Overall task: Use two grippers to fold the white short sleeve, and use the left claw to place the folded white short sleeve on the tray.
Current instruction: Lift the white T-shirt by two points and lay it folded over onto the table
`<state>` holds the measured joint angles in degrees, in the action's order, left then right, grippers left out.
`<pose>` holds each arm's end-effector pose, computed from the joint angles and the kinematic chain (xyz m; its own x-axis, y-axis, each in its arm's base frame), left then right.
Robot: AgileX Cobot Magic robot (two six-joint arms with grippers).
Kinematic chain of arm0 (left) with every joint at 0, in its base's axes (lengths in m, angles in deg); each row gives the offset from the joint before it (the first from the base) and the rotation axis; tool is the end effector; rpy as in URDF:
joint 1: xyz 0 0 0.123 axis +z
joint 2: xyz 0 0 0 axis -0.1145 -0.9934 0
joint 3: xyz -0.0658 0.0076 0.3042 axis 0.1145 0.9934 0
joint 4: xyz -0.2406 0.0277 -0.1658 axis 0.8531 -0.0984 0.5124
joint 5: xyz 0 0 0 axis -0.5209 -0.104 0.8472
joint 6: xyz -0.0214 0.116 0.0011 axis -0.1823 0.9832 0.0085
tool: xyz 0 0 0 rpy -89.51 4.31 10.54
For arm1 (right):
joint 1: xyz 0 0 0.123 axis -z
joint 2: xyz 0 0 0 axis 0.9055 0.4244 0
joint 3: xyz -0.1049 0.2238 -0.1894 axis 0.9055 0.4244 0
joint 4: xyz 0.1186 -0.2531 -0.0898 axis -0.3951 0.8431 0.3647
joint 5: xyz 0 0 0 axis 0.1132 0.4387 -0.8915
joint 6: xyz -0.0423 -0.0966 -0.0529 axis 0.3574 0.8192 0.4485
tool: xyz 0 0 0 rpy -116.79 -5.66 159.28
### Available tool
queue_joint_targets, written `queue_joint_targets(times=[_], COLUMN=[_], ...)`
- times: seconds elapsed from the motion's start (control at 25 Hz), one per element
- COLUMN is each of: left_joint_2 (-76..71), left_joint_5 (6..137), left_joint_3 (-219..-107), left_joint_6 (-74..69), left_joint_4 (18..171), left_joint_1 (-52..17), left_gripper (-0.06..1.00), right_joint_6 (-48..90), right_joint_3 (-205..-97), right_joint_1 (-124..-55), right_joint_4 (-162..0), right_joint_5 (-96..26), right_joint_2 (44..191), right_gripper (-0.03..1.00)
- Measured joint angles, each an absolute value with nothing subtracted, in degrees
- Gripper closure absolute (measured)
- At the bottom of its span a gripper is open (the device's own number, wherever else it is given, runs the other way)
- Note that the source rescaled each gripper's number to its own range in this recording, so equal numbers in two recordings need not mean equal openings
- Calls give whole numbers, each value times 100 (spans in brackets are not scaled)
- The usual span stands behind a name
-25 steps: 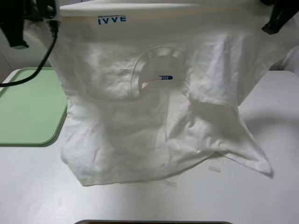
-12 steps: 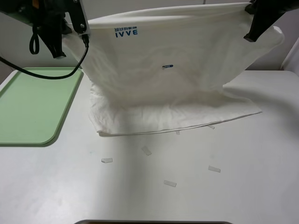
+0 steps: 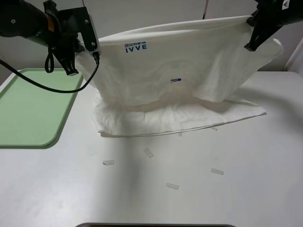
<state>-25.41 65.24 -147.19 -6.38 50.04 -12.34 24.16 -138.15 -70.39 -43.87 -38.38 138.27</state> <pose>0.4138 -0.1303 0.2379 -0.0598 0.9337 -0.3530 0.6124 0.3136 0.7257 0.4413 0.0362 0.2851 -0.2135 -0.8483 -0.4845 -0.3989 0.5284 -0.7494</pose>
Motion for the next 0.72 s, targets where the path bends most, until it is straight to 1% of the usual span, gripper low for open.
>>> queue_joint_targets(times=[0.24,0.4,0.56,0.72], left_joint_2=[-2754,-2930,-2996,-2996], left_joint_5=[7431,7529,7648,7795], left_joint_3=[-14713,-14684,-14117,-13532], left_joint_6=[-648,-776,-1029,-1113], left_joint_4=[4383,4345,4362,4362], left_joint_1=[-1212,-1204,-1344,-1411], left_gripper=[94,94,94,94], right_joint_6=[2408,2397,2534,2690], right_joint_3=[-13802,-13788,-13506,-12945], right_joint_1=[-6750,-6722,-6722,-6722], right_joint_4=[-4297,-4257,-4257,-4268], right_joint_5=[-4549,-4661,-4405,-4276], right_joint_2=[14079,14202,14213,14220], right_gripper=[97,97,97,97])
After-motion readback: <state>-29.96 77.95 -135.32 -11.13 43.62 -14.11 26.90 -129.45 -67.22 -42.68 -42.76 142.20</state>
